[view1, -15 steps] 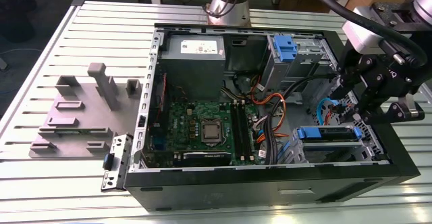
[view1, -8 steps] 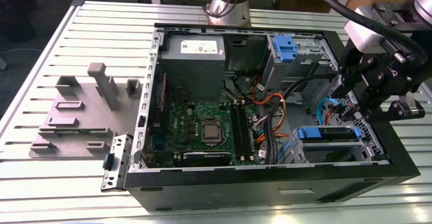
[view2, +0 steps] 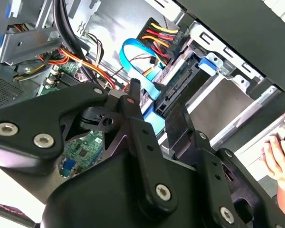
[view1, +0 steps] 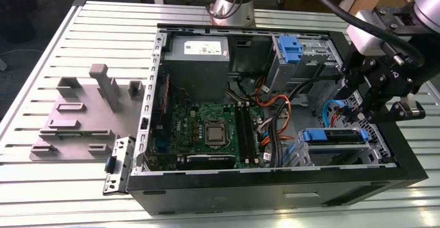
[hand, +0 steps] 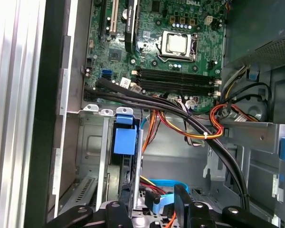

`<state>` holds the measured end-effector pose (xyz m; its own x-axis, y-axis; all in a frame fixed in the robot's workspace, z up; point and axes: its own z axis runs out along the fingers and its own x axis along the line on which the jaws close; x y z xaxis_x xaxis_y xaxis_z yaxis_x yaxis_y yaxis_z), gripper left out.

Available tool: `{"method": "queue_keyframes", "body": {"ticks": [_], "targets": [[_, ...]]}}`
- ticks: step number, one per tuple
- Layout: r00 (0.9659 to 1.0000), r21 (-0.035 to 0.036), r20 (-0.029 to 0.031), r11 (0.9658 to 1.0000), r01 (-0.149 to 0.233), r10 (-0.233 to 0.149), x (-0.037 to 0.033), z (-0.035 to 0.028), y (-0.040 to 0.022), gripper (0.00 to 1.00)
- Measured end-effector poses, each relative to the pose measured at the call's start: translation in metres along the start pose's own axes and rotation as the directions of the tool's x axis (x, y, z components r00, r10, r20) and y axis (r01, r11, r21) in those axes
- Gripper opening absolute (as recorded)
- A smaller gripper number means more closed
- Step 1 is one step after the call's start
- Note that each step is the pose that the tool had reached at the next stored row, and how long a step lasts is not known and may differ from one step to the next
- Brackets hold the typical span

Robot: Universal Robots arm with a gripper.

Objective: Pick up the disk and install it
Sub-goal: 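Insert the first disk wire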

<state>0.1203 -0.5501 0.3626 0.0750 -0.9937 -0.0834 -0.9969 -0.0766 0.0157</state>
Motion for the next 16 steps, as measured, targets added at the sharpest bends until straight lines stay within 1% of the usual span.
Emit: {"method": "queue_keyframes", "body": {"ticks": [5, 16], "targets": [[1.0, 0.0, -0.0001, 1.0, 0.0, 0.0, -0.0007, 0.0082, -0.0003, 0.48], [1.0, -0.0001, -0.0002, 1.0, 0.0, 0.0, -0.0006, 0.0088, -0.0003, 0.48]]}}
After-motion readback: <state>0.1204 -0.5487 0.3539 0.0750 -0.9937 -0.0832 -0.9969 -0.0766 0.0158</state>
